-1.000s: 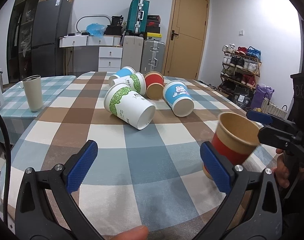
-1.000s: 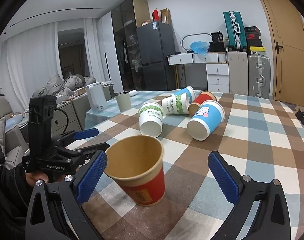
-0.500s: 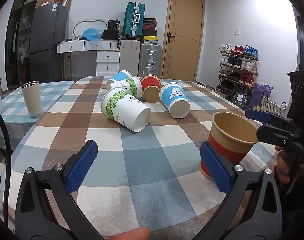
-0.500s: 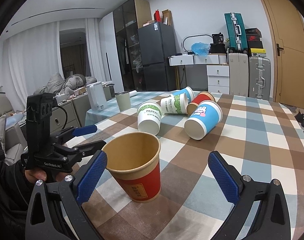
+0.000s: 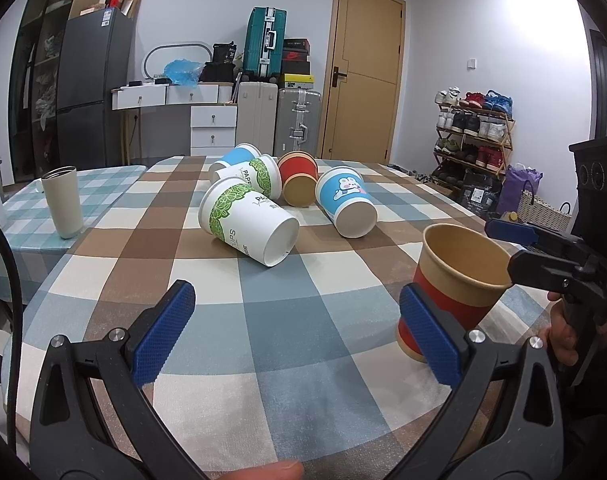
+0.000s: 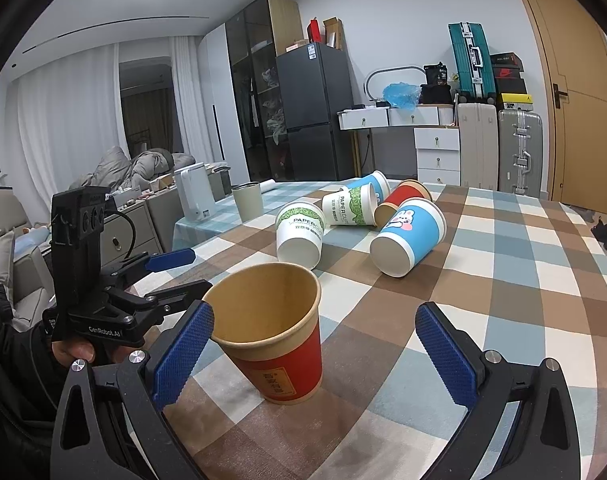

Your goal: Flip cup upright

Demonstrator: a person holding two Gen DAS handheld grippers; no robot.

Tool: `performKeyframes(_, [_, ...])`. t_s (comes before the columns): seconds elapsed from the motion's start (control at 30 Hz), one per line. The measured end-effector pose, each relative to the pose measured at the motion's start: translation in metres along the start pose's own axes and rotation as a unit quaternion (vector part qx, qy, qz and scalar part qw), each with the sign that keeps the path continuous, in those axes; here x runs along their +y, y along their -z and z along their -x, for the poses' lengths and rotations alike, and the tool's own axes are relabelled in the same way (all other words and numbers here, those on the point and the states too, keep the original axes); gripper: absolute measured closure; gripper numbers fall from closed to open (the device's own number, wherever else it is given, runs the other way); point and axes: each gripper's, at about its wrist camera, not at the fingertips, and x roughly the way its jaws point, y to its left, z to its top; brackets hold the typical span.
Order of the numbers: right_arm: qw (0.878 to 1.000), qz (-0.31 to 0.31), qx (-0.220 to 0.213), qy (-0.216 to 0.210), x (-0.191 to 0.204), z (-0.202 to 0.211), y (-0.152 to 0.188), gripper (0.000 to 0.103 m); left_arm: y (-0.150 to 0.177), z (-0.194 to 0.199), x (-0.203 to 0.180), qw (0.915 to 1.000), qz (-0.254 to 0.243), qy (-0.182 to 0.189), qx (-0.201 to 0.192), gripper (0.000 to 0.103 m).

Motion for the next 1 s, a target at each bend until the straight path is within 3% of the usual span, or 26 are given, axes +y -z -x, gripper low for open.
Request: performKeyframes(1.0, [1.0,0.0,0.001,-0.001,-0.0005,-0.0011,0.0004,0.0,-0.0011,0.0018,-0.0006,1.0,0.0,0.0,-0.002,0.001])
